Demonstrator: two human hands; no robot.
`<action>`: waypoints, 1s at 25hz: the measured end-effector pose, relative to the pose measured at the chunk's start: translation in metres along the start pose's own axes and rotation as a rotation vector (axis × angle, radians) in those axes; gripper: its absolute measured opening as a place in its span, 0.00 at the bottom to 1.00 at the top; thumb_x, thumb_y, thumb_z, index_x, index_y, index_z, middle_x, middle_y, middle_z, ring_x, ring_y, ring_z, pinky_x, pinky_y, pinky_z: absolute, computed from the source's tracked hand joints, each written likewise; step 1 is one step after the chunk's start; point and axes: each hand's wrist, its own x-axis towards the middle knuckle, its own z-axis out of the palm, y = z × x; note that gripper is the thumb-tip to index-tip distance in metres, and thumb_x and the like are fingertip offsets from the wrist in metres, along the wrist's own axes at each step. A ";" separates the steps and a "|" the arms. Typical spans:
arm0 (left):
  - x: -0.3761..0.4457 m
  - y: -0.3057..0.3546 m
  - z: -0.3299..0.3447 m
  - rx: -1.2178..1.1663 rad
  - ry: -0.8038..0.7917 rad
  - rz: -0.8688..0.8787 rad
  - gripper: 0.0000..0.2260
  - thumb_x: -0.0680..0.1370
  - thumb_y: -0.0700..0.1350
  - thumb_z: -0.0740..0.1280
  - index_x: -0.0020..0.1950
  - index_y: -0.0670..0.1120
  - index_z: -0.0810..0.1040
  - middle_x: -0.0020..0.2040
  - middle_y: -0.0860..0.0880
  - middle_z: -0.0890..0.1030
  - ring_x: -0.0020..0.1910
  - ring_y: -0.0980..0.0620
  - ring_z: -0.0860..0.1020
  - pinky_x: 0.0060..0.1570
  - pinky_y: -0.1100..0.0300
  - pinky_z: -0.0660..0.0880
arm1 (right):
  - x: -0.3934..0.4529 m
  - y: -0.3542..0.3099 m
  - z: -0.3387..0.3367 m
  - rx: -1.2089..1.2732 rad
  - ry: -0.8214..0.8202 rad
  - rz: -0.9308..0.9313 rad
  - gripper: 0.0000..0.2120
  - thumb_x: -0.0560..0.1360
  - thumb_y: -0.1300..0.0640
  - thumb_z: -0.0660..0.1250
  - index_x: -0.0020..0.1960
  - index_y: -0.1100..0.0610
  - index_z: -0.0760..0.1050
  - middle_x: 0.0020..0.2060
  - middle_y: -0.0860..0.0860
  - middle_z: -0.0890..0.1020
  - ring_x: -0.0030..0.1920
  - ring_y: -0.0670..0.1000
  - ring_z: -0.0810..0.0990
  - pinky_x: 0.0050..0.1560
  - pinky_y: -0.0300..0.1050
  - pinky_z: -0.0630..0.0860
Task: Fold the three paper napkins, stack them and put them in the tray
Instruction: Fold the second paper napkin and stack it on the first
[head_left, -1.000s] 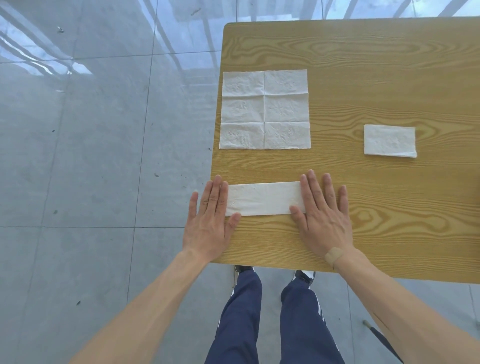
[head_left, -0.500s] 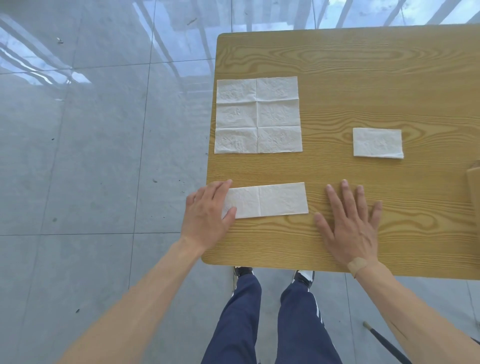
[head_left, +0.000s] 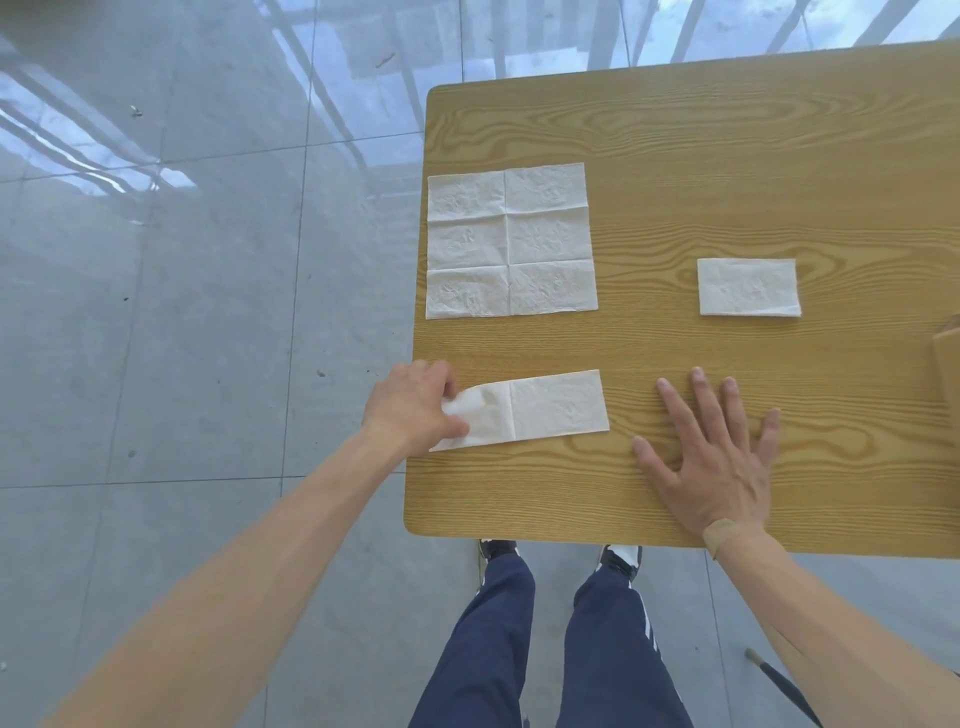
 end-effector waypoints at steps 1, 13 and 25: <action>0.000 0.000 0.001 -0.026 -0.023 -0.009 0.16 0.70 0.53 0.74 0.52 0.51 0.73 0.54 0.51 0.71 0.56 0.49 0.69 0.53 0.53 0.72 | 0.000 0.000 -0.001 -0.001 -0.003 0.003 0.34 0.75 0.27 0.46 0.79 0.36 0.46 0.80 0.42 0.48 0.81 0.52 0.44 0.76 0.66 0.39; -0.014 0.001 0.005 -0.389 -0.058 -0.093 0.19 0.70 0.44 0.71 0.55 0.55 0.67 0.45 0.52 0.78 0.37 0.50 0.80 0.31 0.59 0.76 | 0.000 -0.001 -0.003 -0.001 -0.011 0.017 0.33 0.76 0.29 0.46 0.78 0.35 0.46 0.80 0.42 0.47 0.80 0.51 0.42 0.76 0.66 0.40; -0.022 0.041 -0.022 -1.093 -0.004 -0.112 0.21 0.72 0.37 0.72 0.59 0.58 0.75 0.50 0.47 0.78 0.40 0.53 0.82 0.35 0.60 0.81 | 0.002 0.001 0.002 -0.004 0.015 0.006 0.34 0.75 0.30 0.49 0.79 0.35 0.47 0.80 0.42 0.48 0.81 0.52 0.45 0.76 0.67 0.42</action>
